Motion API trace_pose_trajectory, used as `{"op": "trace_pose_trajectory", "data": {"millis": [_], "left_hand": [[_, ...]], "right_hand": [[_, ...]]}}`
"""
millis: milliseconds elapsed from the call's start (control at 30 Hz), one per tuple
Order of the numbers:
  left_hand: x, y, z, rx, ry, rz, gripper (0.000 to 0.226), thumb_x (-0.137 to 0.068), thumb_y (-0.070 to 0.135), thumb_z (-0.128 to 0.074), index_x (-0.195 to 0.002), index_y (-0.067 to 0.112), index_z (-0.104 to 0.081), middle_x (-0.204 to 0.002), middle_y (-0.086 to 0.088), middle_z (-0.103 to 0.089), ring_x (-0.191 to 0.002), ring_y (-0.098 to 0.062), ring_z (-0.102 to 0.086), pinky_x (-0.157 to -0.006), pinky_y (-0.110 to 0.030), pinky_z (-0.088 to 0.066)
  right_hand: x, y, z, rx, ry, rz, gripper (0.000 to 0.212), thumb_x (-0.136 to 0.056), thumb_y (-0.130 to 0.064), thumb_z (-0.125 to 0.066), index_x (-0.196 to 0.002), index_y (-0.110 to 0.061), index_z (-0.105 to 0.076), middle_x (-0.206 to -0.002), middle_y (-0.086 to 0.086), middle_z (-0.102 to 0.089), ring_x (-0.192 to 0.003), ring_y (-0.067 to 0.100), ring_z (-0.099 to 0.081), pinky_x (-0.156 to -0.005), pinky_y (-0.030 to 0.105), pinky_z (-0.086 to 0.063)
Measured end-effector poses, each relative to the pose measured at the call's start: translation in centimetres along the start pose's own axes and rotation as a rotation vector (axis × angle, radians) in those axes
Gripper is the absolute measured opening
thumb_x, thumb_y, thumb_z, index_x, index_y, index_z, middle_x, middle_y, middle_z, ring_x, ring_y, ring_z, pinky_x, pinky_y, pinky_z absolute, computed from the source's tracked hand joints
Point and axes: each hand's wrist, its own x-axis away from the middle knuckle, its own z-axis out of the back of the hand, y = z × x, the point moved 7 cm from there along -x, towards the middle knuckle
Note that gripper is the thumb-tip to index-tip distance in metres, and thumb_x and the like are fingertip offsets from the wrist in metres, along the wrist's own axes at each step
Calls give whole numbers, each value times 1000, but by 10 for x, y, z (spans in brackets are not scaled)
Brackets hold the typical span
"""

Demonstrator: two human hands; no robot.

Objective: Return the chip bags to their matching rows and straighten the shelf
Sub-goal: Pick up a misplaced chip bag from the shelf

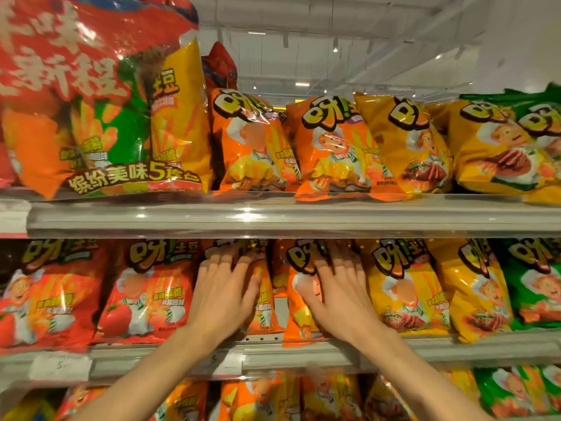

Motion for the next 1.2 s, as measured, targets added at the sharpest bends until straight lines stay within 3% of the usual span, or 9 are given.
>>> {"op": "trace_pose_trajectory", "data": {"millis": [100, 367, 567, 733, 800, 867, 1000, 1100, 1200], "left_hand": [[7, -11, -24, -63, -138, 9, 61, -100, 58, -31, -150, 24, -41, -157, -14, -37, -149, -33, -25, -119, -50, -20], [8, -31, -38, -87, -179, -120, 70, -99, 66, -12, -159, 29, -5, -165, -11, -10, -154, -25, 6, -123, -48, -1], [8, -30, -40, -73, -191, -130, 68, -100, 65, -12, -157, 29, 0, -165, -13, -15, -154, -26, -2, -123, -49, -1], [9, -19, -22, -50, -112, -96, 63, -101, 57, -29, -151, 21, -39, -154, -16, -40, -147, -32, -28, -120, -53, -15], [9, -3, -15, 22, -34, -64, 57, -99, 52, -33, -140, 16, -52, -135, -18, -54, -128, -37, -46, -109, -50, -31], [7, 24, -11, 117, 38, -56, 52, -96, 48, -40, -130, 13, -57, -119, -16, -57, -112, -36, -51, -95, -44, -39], [-4, 92, -17, 379, 54, 8, 39, -93, 40, -53, -125, 18, -56, -109, -1, -48, -101, -22, -51, -81, -27, -39], [-13, 138, -34, 517, -43, 61, 40, -92, 42, -54, -130, 27, -53, -115, 9, -43, -102, -16, -55, -85, -30, -45], [-26, 174, -50, 582, -135, 85, 45, -93, 38, -62, -136, 31, -48, -125, 5, -48, -117, -16, -52, -93, -21, -35]], "right_hand": [[-1, -8, -14, 117, -5, -33, 71, -97, -66, -9, -148, -25, -37, -150, 9, -42, -141, 31, -30, -116, 58, -8], [-8, -21, -18, 164, 51, -102, 64, -99, -59, -27, -137, -17, -57, -135, 16, -59, -130, 37, -47, -111, 62, -25], [-10, -23, -20, 188, 59, -118, 70, -99, -62, -16, -145, -20, -48, -148, 13, -48, -141, 33, -35, -118, 56, -7], [-8, -16, -12, -16, 88, -77, 68, -99, -63, -16, -149, -22, -35, -159, 7, -29, -148, 25, -15, -117, 44, 14], [-7, -6, -4, -189, 89, -63, 62, -100, -58, -25, -145, -18, -38, -150, 9, -39, -141, 26, -24, -118, 45, -3], [-3, 12, 10, -268, 123, -50, 55, -101, -50, -36, -143, -14, -41, -140, 12, -48, -131, 30, -37, -113, 45, -24], [1, 73, 42, -303, 198, -96, 46, -98, -34, -52, -132, -3, -50, -125, 22, -56, -120, 39, -47, -101, 44, -37], [6, 115, 56, -239, 223, -121, 39, -95, -25, -57, -122, 3, -55, -112, 26, -59, -112, 42, -51, -98, 47, -41], [14, 147, 69, -206, 277, -112, 36, -92, -18, -61, -121, 3, -57, -112, 28, -59, -110, 45, -52, -97, 50, -42]]}}
